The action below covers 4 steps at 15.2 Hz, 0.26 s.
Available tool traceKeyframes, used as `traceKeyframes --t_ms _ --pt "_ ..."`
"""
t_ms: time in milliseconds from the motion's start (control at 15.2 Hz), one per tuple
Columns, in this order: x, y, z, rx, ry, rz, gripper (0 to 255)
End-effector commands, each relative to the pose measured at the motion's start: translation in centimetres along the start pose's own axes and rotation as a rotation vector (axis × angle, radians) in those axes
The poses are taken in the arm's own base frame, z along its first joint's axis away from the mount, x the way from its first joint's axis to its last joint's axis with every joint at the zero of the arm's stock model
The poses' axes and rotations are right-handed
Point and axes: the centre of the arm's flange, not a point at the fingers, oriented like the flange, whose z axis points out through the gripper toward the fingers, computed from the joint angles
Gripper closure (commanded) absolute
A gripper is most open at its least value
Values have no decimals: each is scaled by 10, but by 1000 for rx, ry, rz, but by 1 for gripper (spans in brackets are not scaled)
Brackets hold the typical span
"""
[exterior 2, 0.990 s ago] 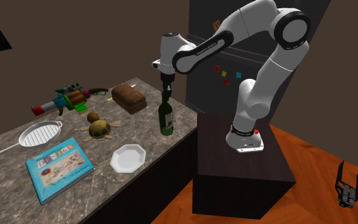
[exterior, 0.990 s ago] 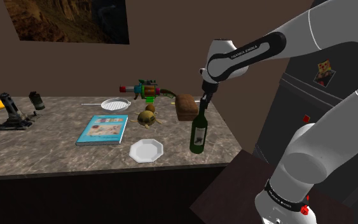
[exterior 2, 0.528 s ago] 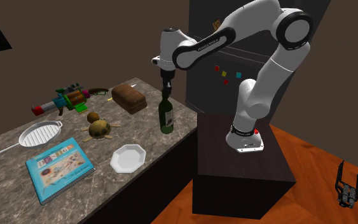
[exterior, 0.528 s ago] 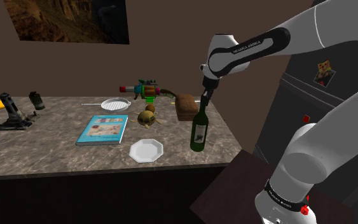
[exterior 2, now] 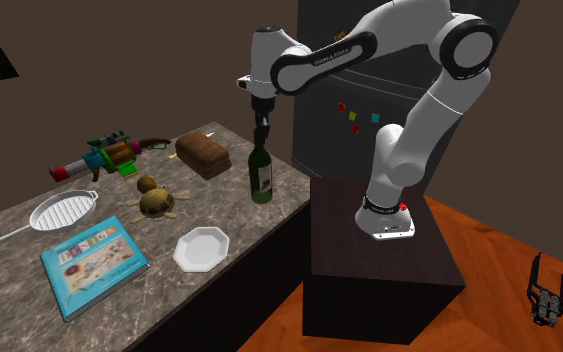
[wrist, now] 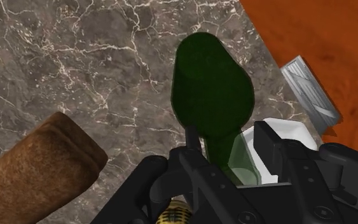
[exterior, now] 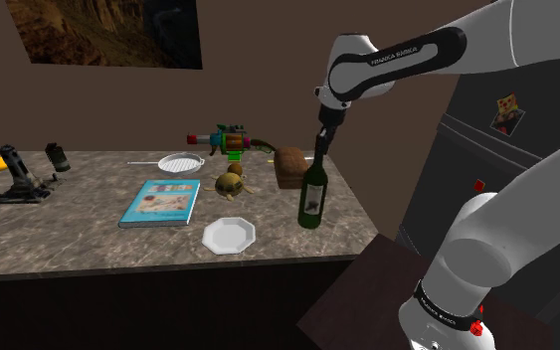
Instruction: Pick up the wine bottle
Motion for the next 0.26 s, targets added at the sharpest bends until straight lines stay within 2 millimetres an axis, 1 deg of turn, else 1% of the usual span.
traceKeyframes --t_ms 0,66,198 --pt "1 0 -12 0 0 0 255" --pt "2 1 -17 0 0 0 255" --pt "2 1 -18 0 0 0 255"
